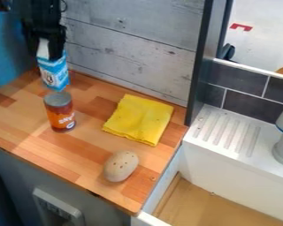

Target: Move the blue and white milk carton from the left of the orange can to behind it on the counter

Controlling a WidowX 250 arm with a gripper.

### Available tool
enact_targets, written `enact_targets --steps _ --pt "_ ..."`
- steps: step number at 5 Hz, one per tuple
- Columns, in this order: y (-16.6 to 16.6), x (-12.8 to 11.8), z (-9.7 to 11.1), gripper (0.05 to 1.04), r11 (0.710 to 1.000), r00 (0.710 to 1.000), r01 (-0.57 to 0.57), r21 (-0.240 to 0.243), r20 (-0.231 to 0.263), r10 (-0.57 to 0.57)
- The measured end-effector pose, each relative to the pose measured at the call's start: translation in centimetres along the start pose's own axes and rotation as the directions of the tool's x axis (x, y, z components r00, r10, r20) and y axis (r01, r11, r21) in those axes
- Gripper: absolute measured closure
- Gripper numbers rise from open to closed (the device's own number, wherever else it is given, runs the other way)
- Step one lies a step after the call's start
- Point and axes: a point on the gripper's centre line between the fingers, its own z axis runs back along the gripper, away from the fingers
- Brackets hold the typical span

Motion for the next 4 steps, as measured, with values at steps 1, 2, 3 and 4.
enact_targets --steps 1,2,3,4 --pt "-0.4 0.1 -0.2 0.251 1.0 1.0 0.01 0.02 -0.015 -0.01" --pt "-0.6 -0.2 -0.5 0.191 1.0 1.0 0.011 0.011 -0.023 -0.011" --pt "-1.3 -0.3 -0.7 0.067 0.999 1.0 0.01 -0.036 -0.023 -0.011" --pt "-1.1 -0.5 0.9 0.074 0.999 0.999 0.001 -0.038 0.033 0.0"
